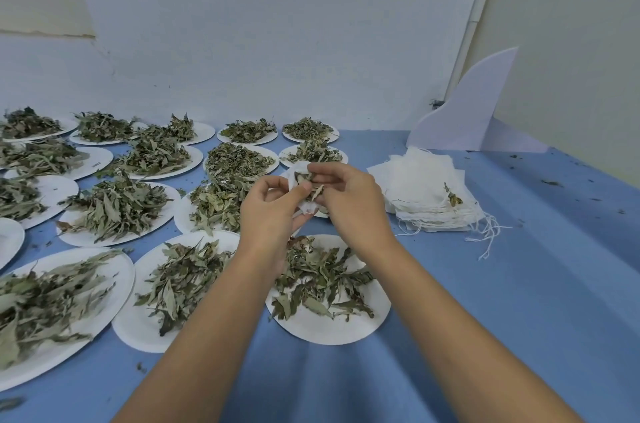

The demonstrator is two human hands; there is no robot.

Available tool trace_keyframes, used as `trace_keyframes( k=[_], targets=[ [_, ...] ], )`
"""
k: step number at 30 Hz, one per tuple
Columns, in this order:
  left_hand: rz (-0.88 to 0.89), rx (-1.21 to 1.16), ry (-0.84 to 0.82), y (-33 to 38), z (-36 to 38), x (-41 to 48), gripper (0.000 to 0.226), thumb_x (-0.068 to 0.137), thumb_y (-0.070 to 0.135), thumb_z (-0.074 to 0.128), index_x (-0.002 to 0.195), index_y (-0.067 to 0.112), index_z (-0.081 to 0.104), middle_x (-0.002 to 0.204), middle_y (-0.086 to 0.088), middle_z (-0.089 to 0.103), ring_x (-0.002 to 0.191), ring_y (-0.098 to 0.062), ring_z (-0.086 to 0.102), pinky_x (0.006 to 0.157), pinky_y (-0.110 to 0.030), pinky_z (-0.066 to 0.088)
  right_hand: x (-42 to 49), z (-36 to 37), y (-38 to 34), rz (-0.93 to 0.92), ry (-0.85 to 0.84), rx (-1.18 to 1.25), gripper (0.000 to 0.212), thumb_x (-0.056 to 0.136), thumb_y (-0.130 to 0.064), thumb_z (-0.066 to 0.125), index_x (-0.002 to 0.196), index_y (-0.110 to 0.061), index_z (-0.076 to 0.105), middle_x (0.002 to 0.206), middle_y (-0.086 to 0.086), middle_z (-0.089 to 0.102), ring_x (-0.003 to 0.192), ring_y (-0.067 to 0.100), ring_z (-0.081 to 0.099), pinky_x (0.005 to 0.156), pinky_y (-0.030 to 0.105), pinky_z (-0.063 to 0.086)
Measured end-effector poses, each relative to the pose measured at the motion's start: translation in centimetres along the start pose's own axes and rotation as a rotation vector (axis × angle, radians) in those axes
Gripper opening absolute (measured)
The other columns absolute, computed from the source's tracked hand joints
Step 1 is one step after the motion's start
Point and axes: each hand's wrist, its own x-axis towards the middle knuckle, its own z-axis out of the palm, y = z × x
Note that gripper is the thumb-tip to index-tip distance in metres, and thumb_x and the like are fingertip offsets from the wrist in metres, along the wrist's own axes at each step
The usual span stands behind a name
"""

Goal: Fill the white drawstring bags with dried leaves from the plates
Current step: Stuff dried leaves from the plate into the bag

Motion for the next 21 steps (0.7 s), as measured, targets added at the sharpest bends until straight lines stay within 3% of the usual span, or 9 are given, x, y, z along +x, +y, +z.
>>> trace_keyframes(
  k=[3, 8, 13, 15, 18, 20, 21],
  targets=[
    [-0.025, -0.049, -0.005, 0.2, 0.0, -0.1, 0.023, 0.081, 0.005, 0.072, 0.082, 0.014, 0.051, 0.065, 0.001, 0.059, 0.058, -0.005, 0.063, 0.064, -0.025, 0.059, 0.2, -0.5, 0.1, -0.062, 0.021, -0.06, 0.039, 0.086, 0.007, 0.049, 0.109, -0.018, 0.07, 0.088, -0.014, 0.064, 0.089, 0.006, 0.063, 0.086, 0.023, 0.053],
    [-0.031, -0.047, -0.09, 0.7, 0.1, -0.3, 0.026, 0.08, 0.002, 0.071, 0.08, 0.017, 0.05, 0.056, 0.014, 0.063, 0.056, 0.0, 0.063, 0.059, -0.02, 0.055, 0.2, -0.7, 0.3, -0.113, 0.096, -0.03, 0.035, 0.082, 0.005, 0.059, 0.104, -0.019, 0.071, 0.091, -0.011, 0.069, 0.081, -0.003, 0.065, 0.072, 0.012, 0.053],
    [-0.07, -0.055, -0.123, 1.1, -0.4, -0.2, 0.028, 0.077, -0.004, 0.071, 0.079, 0.015, 0.05, 0.066, 0.005, 0.07, 0.067, -0.008, 0.069, 0.061, -0.024, 0.057, 0.4, -0.9, 0.7, -0.196, 0.228, -0.395, 0.045, 0.076, -0.02, 0.073, 0.119, -0.03, 0.059, 0.105, -0.01, 0.049, 0.09, 0.004, 0.051, 0.073, 0.026, 0.048],
    [-0.09, -0.087, -0.142, 1.5, -0.6, -0.2, 0.028, 0.077, -0.007, 0.069, 0.081, 0.013, 0.05, 0.065, 0.002, 0.07, 0.065, -0.01, 0.07, 0.056, -0.022, 0.056, 0.6, -1.3, 0.8, -0.126, 0.163, -0.335, 0.052, 0.076, -0.025, 0.074, 0.124, -0.027, 0.054, 0.103, -0.01, 0.05, 0.088, 0.006, 0.052, 0.07, 0.024, 0.047],
    [-0.089, -0.064, -0.166, 2.0, -0.7, -0.2, 0.026, 0.078, -0.008, 0.068, 0.081, 0.012, 0.05, 0.063, -0.001, 0.07, 0.06, -0.012, 0.069, 0.05, -0.019, 0.053, 0.8, -1.6, 0.9, 0.025, -0.038, -0.102, 0.029, 0.079, -0.018, 0.071, 0.108, -0.018, 0.065, 0.084, -0.008, 0.06, 0.077, 0.01, 0.059, 0.069, 0.026, 0.052],
    [-0.053, 0.023, -0.125, 2.0, -0.7, -0.3, 0.025, 0.078, -0.004, 0.07, 0.08, 0.012, 0.052, 0.06, 0.001, 0.067, 0.055, -0.012, 0.066, 0.046, -0.018, 0.05, 0.6, -1.3, 0.9, 0.029, -0.025, -0.051, 0.012, 0.079, -0.015, 0.071, 0.086, -0.023, 0.065, 0.074, -0.007, 0.061, 0.07, 0.012, 0.06, 0.069, 0.035, 0.056],
    [-0.006, 0.103, -0.088, 1.8, -0.6, -0.3, 0.025, 0.079, -0.002, 0.071, 0.079, 0.013, 0.052, 0.056, 0.003, 0.064, 0.05, -0.009, 0.061, 0.043, -0.017, 0.047, 0.6, -1.1, 1.1, 0.004, 0.012, -0.067, 0.016, 0.078, -0.015, 0.071, 0.079, -0.027, 0.061, 0.071, -0.008, 0.06, 0.065, 0.01, 0.06, 0.067, 0.031, 0.055]
  ],
)
